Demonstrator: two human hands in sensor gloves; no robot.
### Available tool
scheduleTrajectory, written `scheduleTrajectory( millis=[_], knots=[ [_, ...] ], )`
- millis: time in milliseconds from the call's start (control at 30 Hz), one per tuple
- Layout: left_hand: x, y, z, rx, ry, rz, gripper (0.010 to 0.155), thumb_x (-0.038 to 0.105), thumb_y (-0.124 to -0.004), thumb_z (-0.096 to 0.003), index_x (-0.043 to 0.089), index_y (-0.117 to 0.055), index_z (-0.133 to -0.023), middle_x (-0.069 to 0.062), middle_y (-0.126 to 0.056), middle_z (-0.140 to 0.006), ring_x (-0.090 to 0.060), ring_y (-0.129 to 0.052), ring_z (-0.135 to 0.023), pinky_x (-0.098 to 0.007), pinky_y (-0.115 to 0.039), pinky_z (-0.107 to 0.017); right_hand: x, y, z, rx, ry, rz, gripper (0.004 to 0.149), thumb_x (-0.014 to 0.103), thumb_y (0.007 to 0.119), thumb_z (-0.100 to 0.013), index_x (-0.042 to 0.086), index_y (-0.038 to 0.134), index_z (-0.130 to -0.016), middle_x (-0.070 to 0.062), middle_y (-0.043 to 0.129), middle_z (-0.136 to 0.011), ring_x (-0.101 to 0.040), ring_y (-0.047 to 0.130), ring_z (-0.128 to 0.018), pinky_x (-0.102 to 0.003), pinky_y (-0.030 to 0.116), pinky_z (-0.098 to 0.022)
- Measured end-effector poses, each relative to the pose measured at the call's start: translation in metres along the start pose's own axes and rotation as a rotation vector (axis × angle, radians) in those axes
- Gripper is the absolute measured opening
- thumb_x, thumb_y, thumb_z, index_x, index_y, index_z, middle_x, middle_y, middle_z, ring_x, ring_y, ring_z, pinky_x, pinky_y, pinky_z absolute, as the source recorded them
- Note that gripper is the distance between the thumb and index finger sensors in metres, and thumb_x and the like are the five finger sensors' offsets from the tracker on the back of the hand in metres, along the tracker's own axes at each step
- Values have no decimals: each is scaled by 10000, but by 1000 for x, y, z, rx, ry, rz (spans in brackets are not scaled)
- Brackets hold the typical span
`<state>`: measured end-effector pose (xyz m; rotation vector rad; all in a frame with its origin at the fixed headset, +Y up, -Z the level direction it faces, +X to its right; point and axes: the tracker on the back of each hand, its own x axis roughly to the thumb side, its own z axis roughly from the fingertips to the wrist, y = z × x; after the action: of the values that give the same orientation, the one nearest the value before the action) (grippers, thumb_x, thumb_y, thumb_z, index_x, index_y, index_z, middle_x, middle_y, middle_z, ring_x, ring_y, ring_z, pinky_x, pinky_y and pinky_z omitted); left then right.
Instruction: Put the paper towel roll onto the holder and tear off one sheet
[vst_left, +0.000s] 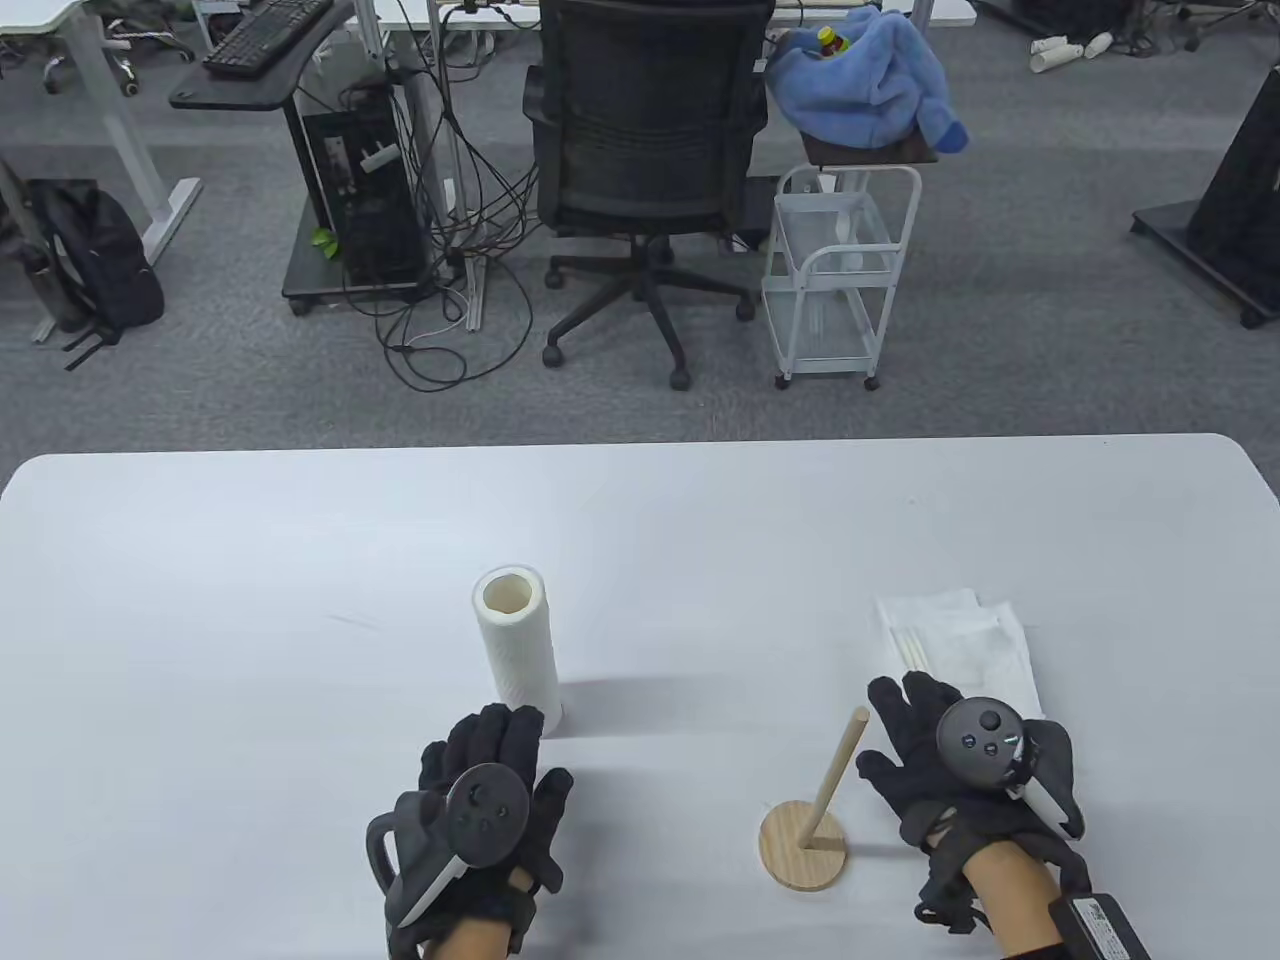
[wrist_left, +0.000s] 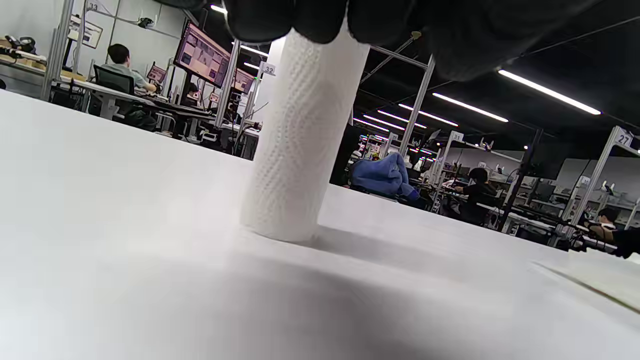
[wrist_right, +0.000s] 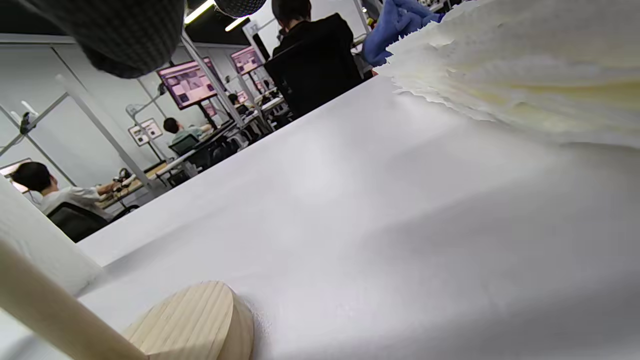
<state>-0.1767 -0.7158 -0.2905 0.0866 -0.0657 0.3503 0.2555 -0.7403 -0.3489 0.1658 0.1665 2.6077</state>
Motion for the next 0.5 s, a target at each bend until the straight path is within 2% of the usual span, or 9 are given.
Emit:
scheduleTrajectory(
  millis=[233, 333, 467, 500],
  knots=[
    [1, -5, 2, -27, 0, -30, 659, 495, -714, -500, 280, -421, -1048, -46, -368, -1100, -409, -457, -1042, -666, -387, -741, 5, -4, 5, -25, -33, -10, 709, 510, 718, -470, 354, 356, -1059, -134, 238, -1136, -440, 235, -1064, -633, 284, -746],
    [0, -4, 3, -24, 1, -27, 655, 496, -714, -498, 275, -432, -1047, -50, -381, -1098, -410, -469, -1038, -667, -391, -738, 8, -6, 6, -19, -54, -23, 685, 444, 714, -479, 346, 359, -1057, -138, 259, -1132, -443, 265, -1057, -625, 305, -747],
    [-4, -3, 3, -14, 10, 20, 650, 493, -716, -499, 271, -445, -1046, -53, -392, -1097, -412, -478, -1035, -669, -392, -738, 13, -12, 11, -19, -150, -158, 684, 416, 738, -469, 323, 394, -1053, -143, 343, -1122, -444, 373, -1035, -601, 379, -740],
    [-5, -2, 2, -11, 8, 41, 649, 493, -716, -499, 268, -449, -1046, -54, -393, -1097, -412, -480, -1034, -669, -392, -737, 14, -16, 13, -30, -198, -245, 686, 419, 745, -466, 313, 405, -1052, -146, 379, -1116, -446, 416, -1024, -592, 414, -733]
  ],
)
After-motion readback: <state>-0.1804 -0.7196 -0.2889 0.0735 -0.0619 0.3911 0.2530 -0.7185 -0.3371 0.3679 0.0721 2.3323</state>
